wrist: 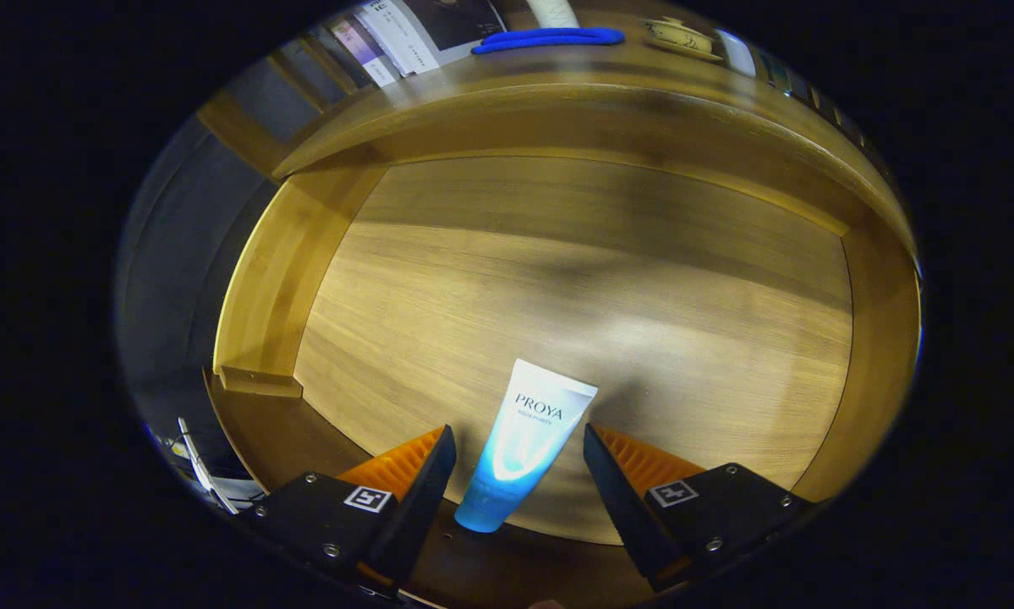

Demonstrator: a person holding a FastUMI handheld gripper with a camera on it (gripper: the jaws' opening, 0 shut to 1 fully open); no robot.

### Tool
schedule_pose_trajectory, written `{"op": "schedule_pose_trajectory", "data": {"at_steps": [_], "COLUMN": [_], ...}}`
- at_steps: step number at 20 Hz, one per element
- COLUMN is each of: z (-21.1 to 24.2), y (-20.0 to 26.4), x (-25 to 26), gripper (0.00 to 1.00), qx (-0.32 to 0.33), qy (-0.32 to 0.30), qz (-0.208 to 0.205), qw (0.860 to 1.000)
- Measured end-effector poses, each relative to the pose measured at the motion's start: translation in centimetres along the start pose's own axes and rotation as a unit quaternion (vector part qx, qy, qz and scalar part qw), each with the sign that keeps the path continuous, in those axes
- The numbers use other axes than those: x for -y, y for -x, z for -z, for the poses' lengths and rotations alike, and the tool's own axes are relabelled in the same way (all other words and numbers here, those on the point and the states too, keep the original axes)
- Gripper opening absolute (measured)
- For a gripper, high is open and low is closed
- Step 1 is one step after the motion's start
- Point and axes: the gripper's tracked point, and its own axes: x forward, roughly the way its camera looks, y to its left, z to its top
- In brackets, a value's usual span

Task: Pull open the drawer, take out the items inside it, and place them on the countertop above the cabinet.

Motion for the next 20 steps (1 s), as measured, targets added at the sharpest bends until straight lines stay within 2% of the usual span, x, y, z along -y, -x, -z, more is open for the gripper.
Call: {"op": "schedule_pose_trajectory", "data": {"at_steps": [2, 5, 8, 9, 12, 17, 20], "z": [0.2, 0.7, 0.6, 0.6, 0.5, -1.8, -2.7], "y": [-0.2, -0.4, -0.3, -0.3, 0.2, 1.8, 2.8], "x": [0.2, 0.6, 0.8, 0.8, 0.8, 0.5, 0.4], "gripper": [0.91, 0.77, 0.63, 0.56, 0.47, 0.47, 0.46], "qx": [-0.008, -0.011, -0.004, 0.003, 0.027, 0.111, 0.146], "qy": [0.013, 0.038, 0.054, 0.054, 0.054, 0.079, 0.072], "qz": [0.014, 0.029, 0.018, 0.015, 0.008, 0.011, 0.005], "qw": [1.000, 0.999, 0.998, 0.998, 0.998, 0.991, 0.987]}}
